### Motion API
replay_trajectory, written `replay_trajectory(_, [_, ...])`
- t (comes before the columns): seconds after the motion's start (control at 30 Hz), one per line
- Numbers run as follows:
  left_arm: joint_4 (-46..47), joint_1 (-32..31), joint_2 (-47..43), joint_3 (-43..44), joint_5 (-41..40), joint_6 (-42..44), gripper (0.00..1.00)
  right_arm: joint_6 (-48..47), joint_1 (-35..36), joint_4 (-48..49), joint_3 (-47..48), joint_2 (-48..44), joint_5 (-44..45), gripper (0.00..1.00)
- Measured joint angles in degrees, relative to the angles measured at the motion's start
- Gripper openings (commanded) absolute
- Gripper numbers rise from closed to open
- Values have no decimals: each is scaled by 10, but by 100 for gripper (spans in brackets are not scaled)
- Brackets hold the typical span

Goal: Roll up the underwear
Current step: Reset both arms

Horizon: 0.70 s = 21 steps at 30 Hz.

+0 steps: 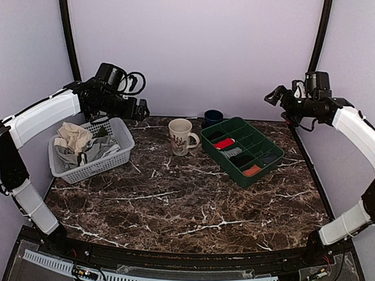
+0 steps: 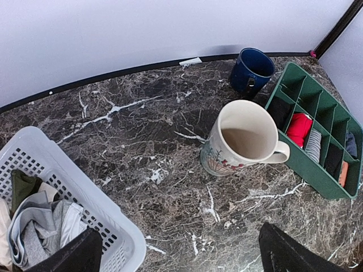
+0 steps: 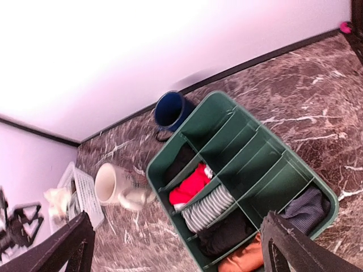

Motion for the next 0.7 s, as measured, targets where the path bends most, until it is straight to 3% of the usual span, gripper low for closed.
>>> replay_trajectory(0.1, [-2, 1, -6, -16, 3, -13, 99, -28, 0, 37, -76, -55, -32, 100])
replay_trajectory(0.47, [2, 1, -77, -218, 9, -98, 99, -101, 4, 107, -350, -231, -99, 100])
replay_trajectory(0.7, [9, 1, -78, -263, 20, -134, 99, -119, 11, 107, -406, -242, -114, 100])
